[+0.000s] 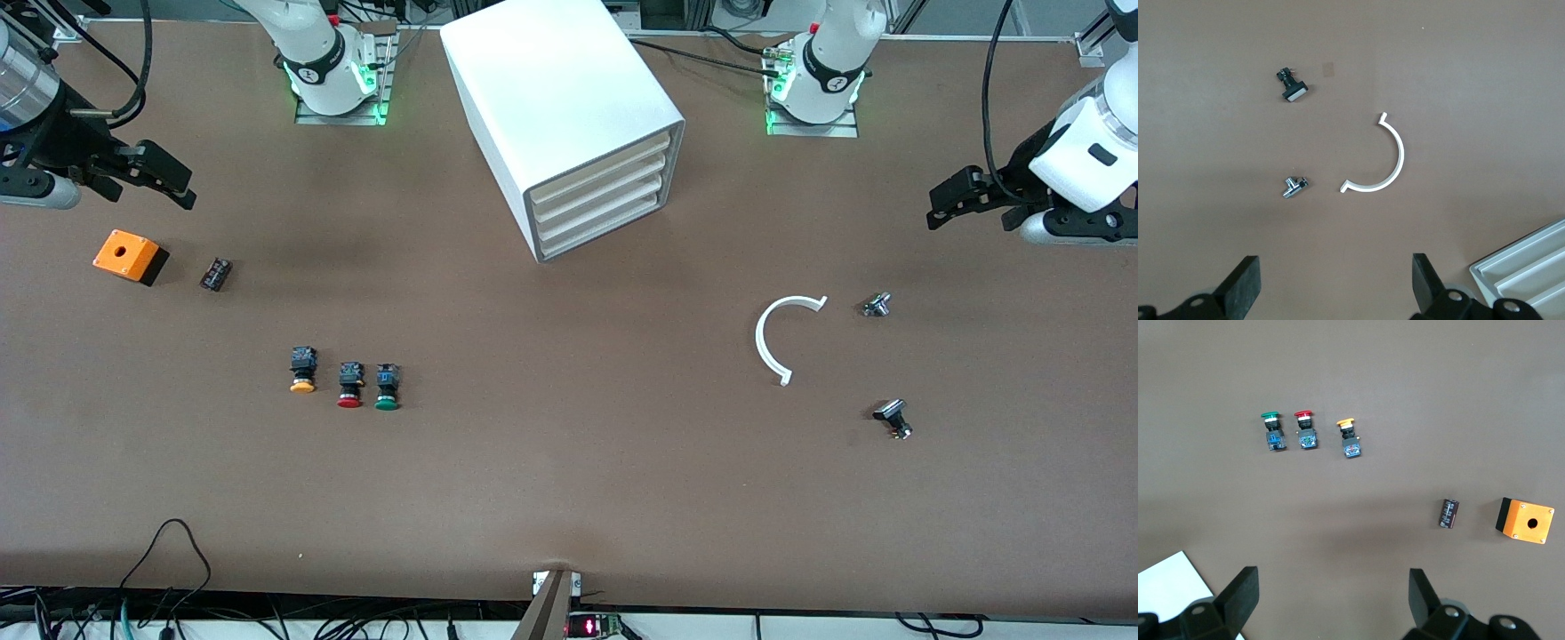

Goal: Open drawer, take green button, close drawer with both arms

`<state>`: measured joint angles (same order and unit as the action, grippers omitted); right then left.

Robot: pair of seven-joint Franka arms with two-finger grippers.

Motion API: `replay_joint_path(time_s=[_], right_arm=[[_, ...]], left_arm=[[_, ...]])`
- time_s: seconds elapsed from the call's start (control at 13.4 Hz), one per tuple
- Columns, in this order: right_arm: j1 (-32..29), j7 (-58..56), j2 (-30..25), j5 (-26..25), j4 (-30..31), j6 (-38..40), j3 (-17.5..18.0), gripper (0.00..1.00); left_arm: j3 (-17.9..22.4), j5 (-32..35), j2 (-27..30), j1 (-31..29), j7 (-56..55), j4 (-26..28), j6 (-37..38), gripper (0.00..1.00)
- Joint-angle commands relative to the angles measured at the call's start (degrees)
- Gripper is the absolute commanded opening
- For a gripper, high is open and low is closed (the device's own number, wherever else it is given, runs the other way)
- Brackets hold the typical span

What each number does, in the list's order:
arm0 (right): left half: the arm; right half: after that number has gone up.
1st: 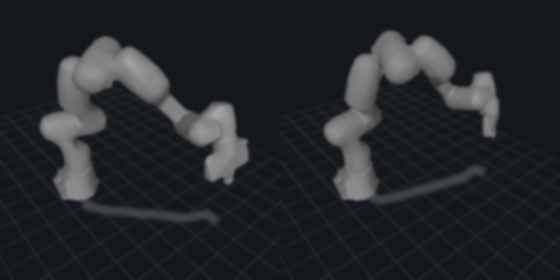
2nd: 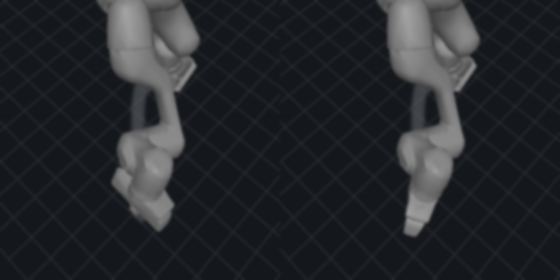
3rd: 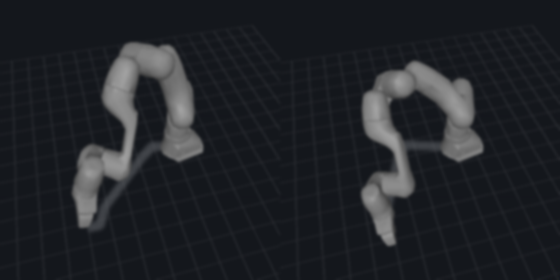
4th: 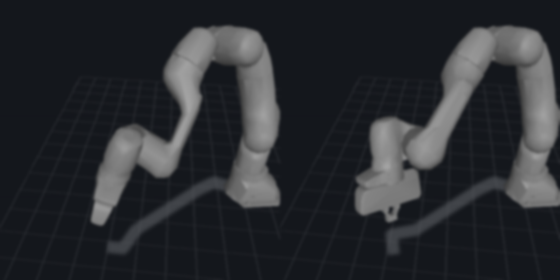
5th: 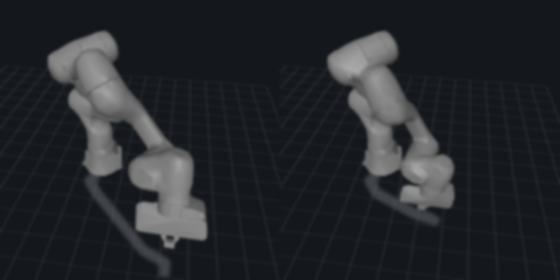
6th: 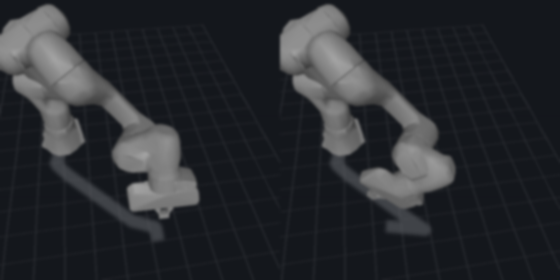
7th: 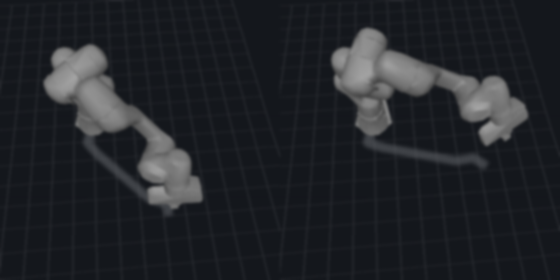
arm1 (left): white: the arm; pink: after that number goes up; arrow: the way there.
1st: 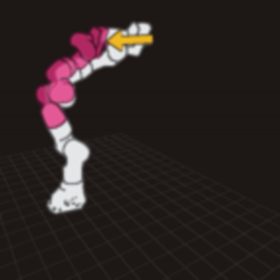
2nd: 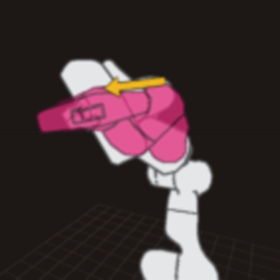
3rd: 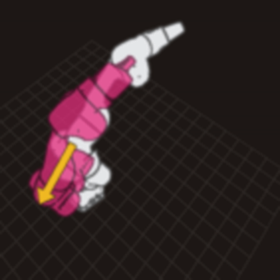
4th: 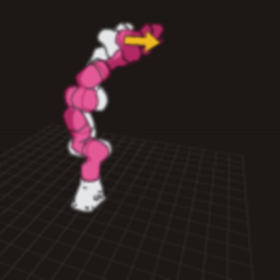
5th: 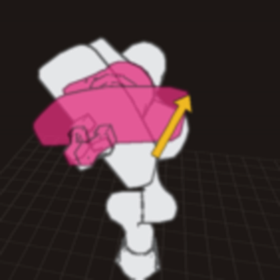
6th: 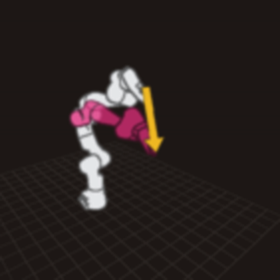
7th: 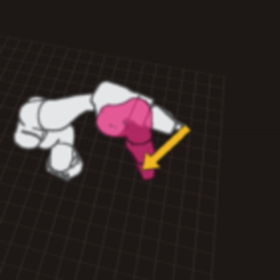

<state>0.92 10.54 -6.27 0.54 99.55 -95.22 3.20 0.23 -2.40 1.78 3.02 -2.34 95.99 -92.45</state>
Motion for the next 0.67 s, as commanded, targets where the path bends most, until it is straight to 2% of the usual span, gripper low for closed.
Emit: replay_joint_path(time_s=[0.0, 0.6], right_arm=[[-0.48, -0.26, 0.3, -0.81, -1.02, 0.39, 0.58, 0.99], [-0.57, -0.35, 0.3, -0.54, -1.9, 0.48, 0.49, 0.99]], left_arm=[[0.3, 0.91, 1.21, 0.05, 1.9, 0.52, 1.3, 1.0], [-0.4, 0.91, -0.47, 0.23, 1.9, -1.33, 2.1, 1.0]])
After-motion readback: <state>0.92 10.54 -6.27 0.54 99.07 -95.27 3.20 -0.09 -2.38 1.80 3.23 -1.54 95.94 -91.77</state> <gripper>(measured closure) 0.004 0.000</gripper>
